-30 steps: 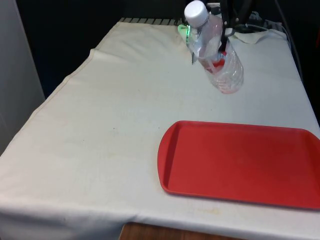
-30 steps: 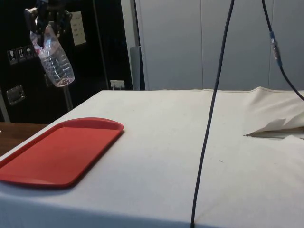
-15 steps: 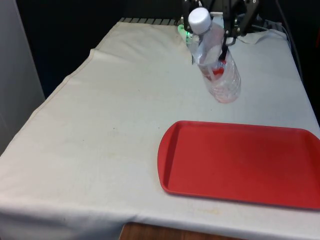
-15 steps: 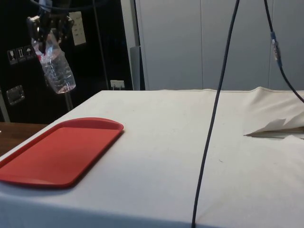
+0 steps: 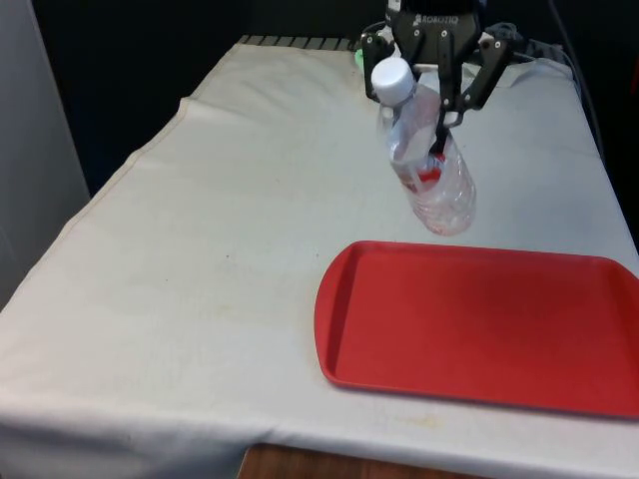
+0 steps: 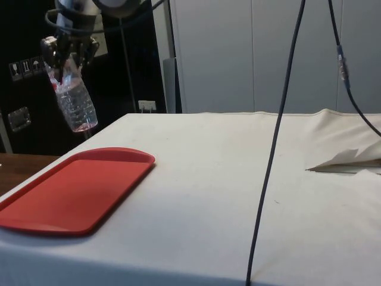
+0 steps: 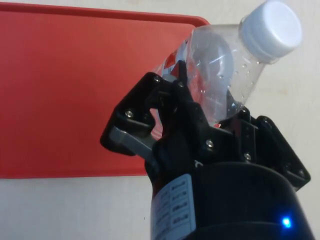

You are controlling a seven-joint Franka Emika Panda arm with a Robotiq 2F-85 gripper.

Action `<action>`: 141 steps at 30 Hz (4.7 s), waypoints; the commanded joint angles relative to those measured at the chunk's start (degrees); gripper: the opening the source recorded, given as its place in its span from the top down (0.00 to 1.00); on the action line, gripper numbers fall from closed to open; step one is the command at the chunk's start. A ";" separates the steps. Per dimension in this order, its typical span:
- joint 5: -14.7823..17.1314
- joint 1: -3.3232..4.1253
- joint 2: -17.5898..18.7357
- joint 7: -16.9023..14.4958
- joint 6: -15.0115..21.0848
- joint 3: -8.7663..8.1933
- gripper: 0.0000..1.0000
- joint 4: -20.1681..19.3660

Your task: Place the bottle upright on the tray.

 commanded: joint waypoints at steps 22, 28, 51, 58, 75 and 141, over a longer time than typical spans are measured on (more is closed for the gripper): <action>-10.71 0.29 2.29 6.65 11.00 -1.89 0.65 -2.23; -13.18 -0.80 2.01 7.10 11.80 -0.57 0.65 -2.81; -17.65 -1.72 2.46 7.91 26.41 -3.84 0.65 -8.82; -17.30 -3.15 2.69 8.37 31.05 -3.21 0.65 -10.71; -17.53 -4.13 5.10 9.17 39.53 -3.15 0.65 -13.12; -16.79 -3.90 10.71 -10.31 52.83 -3.27 0.65 -12.49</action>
